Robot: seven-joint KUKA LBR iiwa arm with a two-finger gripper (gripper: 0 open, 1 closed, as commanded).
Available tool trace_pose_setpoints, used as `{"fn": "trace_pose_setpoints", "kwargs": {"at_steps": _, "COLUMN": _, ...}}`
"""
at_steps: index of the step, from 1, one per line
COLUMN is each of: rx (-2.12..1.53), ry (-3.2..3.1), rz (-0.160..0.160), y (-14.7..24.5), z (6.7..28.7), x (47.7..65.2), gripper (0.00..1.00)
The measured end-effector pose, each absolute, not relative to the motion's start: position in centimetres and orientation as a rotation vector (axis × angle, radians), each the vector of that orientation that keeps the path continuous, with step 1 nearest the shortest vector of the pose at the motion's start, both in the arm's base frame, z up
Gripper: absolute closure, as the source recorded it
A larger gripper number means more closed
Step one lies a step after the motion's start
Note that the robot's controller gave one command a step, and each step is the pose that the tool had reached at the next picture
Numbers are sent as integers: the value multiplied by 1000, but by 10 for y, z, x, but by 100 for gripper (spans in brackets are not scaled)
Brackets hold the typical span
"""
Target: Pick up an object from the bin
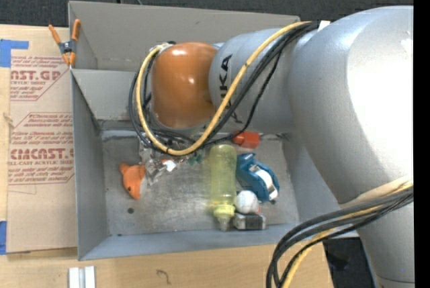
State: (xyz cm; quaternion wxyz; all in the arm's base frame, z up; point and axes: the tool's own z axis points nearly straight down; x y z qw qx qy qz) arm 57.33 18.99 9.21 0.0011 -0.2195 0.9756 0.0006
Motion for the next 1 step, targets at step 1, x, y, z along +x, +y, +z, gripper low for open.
{"fn": "trace_pose_setpoints", "kwargs": {"at_steps": 1, "rx": -603, "ry": 3082, "rz": 1, "y": 202, "z": 300, "x": 558, "gripper": 100}}
